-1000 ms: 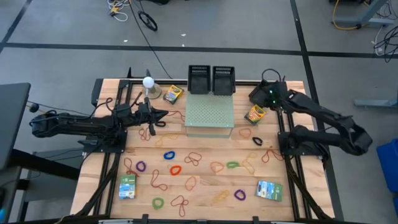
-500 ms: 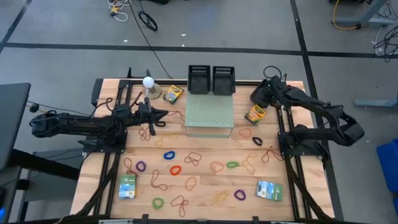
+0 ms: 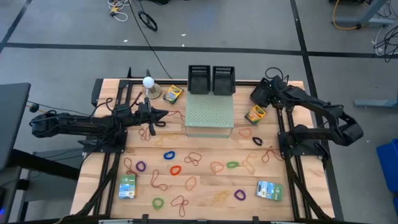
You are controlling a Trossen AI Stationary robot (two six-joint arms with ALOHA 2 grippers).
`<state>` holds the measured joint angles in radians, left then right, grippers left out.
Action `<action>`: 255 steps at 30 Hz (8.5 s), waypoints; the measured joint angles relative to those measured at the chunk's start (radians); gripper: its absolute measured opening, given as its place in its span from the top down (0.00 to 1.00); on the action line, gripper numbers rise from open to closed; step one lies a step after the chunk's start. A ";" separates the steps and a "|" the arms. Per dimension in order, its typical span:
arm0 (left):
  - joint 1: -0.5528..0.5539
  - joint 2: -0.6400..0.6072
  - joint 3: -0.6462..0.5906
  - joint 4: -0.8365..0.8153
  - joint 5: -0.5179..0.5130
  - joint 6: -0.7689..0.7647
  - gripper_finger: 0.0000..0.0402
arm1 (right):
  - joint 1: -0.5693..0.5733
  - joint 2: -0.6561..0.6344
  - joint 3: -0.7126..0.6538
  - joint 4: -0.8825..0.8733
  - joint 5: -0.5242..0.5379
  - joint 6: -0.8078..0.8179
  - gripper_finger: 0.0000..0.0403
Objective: Pick & Place Office Desk Supplies
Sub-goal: Put the black bin on the shelf, then put the orange spring keychain into the bottom black bin on the shelf
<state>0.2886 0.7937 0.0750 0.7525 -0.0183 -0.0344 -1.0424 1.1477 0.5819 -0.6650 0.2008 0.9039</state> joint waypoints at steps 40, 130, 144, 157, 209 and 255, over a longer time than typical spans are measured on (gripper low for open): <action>0.000 0.000 0.000 0.000 0.000 0.000 0.98 | 0.148 0.031 0.000 0.165 0.272 -0.218 0.94; 0.000 0.000 0.001 0.000 0.000 0.000 0.98 | 1.481 1.089 1.308 -0.426 0.046 0.087 0.60; 0.000 0.000 0.001 0.000 0.000 0.000 0.98 | 1.476 1.082 1.378 -0.446 0.023 0.109 0.52; 0.000 0.000 0.001 0.000 0.000 0.000 0.98 | 1.483 1.095 1.282 -0.379 -0.038 0.101 0.72; 0.000 0.000 0.000 0.000 0.000 0.000 0.98 | 1.014 0.854 1.489 -0.745 0.076 -0.994 0.95; 0.000 0.000 0.000 0.000 0.000 0.000 0.98 | 1.069 0.744 1.487 -0.789 0.207 -0.841 0.74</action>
<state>0.2886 0.7938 0.0750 0.7527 -0.0185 -0.0345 0.0270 1.8918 2.0689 -1.4535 0.4080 0.0631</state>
